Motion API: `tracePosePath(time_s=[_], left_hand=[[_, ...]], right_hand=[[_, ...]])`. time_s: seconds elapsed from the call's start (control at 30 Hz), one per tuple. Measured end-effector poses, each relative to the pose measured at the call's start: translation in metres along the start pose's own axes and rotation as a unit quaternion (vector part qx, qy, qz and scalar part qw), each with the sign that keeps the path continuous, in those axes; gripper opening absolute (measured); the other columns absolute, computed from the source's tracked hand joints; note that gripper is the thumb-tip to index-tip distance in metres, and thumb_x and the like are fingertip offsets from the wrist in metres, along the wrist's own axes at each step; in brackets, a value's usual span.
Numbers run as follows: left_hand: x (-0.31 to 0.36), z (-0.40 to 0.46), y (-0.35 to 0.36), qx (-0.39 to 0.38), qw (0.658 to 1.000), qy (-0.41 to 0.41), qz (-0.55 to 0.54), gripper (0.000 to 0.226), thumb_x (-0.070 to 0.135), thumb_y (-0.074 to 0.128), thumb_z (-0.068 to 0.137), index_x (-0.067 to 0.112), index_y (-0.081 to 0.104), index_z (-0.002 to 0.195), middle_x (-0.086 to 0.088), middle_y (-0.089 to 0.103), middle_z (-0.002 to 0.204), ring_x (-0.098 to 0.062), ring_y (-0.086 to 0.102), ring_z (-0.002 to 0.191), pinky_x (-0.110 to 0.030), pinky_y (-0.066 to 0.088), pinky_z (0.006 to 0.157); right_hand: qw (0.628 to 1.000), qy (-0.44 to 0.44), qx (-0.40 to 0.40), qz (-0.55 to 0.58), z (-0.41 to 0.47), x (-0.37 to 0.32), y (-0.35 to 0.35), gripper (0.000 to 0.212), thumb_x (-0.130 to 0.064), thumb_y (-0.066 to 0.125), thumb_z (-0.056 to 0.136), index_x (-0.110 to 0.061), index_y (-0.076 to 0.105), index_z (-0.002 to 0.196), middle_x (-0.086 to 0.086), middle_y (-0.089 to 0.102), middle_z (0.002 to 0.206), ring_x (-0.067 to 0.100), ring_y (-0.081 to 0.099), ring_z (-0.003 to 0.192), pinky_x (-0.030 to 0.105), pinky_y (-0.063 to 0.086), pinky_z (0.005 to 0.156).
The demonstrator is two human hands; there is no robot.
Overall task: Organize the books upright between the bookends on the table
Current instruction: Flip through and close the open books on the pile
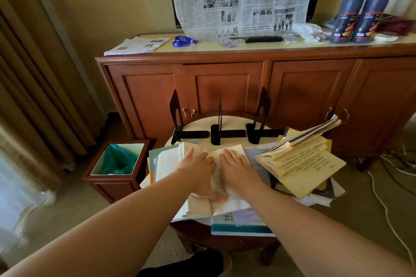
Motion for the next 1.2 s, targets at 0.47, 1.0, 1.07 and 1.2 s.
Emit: tracePosePath(time_s=[0.47,1.0,1.07,1.2], left_hand=[[0.006,-0.013,0.005,0.010,1.000,0.001,-0.021,0.138,0.105,0.038,0.068,0.018,0.002,0.168,-0.002,0.001,0.177,-0.026,-0.001,0.162,-0.062,-0.005,0.127],[0.003,-0.008,0.012,0.008,0.998,-0.006,-0.068,0.140,0.103,0.047,0.065,0.022,0.001,0.169,0.003,0.000,0.177,-0.022,-0.005,0.162,-0.058,-0.010,0.128],[0.003,-0.008,0.011,0.012,0.998,-0.009,-0.065,0.141,0.104,0.045,0.064,0.021,0.001,0.168,0.003,0.000,0.177,-0.022,-0.004,0.162,-0.058,-0.009,0.128],[0.006,-0.010,0.008,0.007,0.998,-0.010,-0.057,0.142,0.105,0.045,0.064,0.020,0.000,0.168,0.002,0.001,0.177,-0.023,-0.002,0.162,-0.060,-0.006,0.128]], right_hand=[[0.999,-0.042,-0.025,-0.007,-0.077,0.003,0.004,0.060,-0.041,0.022,0.112,-0.017,0.008,0.166,0.005,-0.004,0.175,0.023,-0.007,0.160,0.041,0.001,0.128],[0.999,0.031,-0.021,0.009,-0.002,0.009,0.002,0.062,-0.039,0.010,0.112,-0.013,-0.005,0.166,0.005,-0.014,0.174,0.023,-0.016,0.159,0.052,-0.007,0.128],[1.000,0.003,-0.023,-0.002,-0.030,0.009,0.008,0.065,-0.045,0.011,0.112,-0.015,-0.007,0.166,0.002,-0.016,0.173,0.021,-0.018,0.159,0.053,-0.004,0.129],[0.999,-0.012,-0.020,-0.025,-0.089,0.010,0.014,0.064,-0.043,0.017,0.112,-0.017,-0.006,0.166,0.001,-0.015,0.174,0.019,-0.017,0.159,0.053,-0.001,0.129]])
Point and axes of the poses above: each hand's wrist, its own z-axis towards the middle knuckle, its own y-axis out of the palm, x = y × z, the point moved 6 cm from there along z, towards the middle knuckle
